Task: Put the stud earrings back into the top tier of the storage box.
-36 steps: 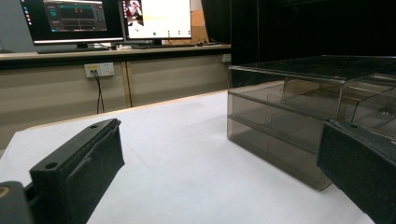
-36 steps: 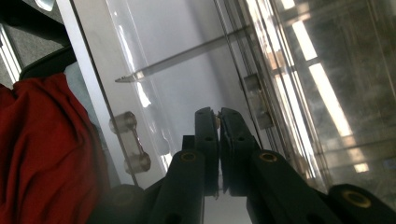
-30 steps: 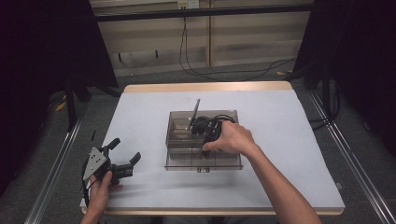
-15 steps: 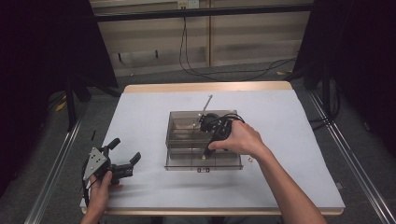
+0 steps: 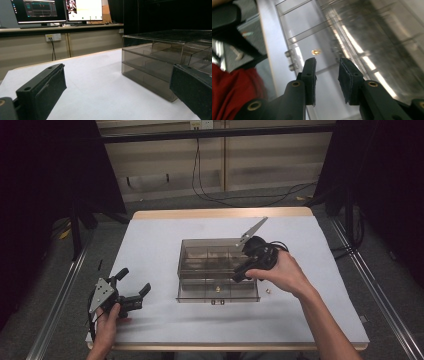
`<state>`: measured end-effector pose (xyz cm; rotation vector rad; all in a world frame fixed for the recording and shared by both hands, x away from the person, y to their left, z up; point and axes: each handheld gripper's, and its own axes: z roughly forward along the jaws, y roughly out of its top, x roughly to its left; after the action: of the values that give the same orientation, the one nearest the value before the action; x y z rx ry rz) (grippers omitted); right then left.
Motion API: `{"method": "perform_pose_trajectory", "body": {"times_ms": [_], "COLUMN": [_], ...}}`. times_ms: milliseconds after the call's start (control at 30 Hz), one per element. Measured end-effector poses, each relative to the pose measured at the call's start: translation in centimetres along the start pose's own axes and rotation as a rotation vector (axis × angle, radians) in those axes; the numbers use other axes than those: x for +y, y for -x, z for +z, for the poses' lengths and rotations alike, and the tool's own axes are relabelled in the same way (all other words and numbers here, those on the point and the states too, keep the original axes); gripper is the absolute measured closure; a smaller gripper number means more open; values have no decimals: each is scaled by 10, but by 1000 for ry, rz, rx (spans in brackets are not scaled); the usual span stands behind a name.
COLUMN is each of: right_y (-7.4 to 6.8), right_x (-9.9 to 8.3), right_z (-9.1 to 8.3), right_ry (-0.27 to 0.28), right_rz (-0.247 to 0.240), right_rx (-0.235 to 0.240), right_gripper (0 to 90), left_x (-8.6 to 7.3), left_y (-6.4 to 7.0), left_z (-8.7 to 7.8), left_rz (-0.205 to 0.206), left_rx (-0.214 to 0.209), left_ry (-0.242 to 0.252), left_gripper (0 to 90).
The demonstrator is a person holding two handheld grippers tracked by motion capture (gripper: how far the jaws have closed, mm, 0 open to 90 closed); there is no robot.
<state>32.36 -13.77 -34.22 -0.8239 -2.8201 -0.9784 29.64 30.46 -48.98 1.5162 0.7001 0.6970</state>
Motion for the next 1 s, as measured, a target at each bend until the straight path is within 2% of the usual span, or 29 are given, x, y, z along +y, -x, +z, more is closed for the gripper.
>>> {"method": "perform_pose_trajectory", "body": {"times_ms": [67,100,167,200,267,300,400,533,700,767,933,1000], "right_y": [3,4,6,10,11,14,16,21,25,28,33,36], "right_x": [-12,-16,-21,-30,-35,-45,-54,-74,-87,-96,-107,-113], "right_z": [-6,-8,-9,-12,-14,-17,-20,-21,-24,-26,-24,-19], "right_ry": [28,34,37,64,78,103,127,170,198,233,246,232], "right_rz": [14,32,37,53,64,84,110,136,160,178,216,224], "right_rx": [-17,-21,-31,-44,-50,-82,-90,-131,-144,-156,-152,-146], "right_gripper": [654,653,648,645,639,635,618,614,626,641,652,656], "left_x": [0,0,0,0,0,0,0,0,0,0,0,0], "left_y": [0,0,0,0,0,0,0,0,0,0,0,0], "left_z": [0,0,0,0,0,0,0,0,0,0,0,0], "left_rz": [7,3,1,1,4,6,6,6,6,7,7,8], "left_rx": [-1,2,0,0,2,0,0,0,0,0,0,0], "left_ry": [-4,-1,0,0,-2,-4,-4,-4,-4,-4,-4,-4], "left_gripper": [7,7,7,7,7,7,7,7,7,6,7,6]}}
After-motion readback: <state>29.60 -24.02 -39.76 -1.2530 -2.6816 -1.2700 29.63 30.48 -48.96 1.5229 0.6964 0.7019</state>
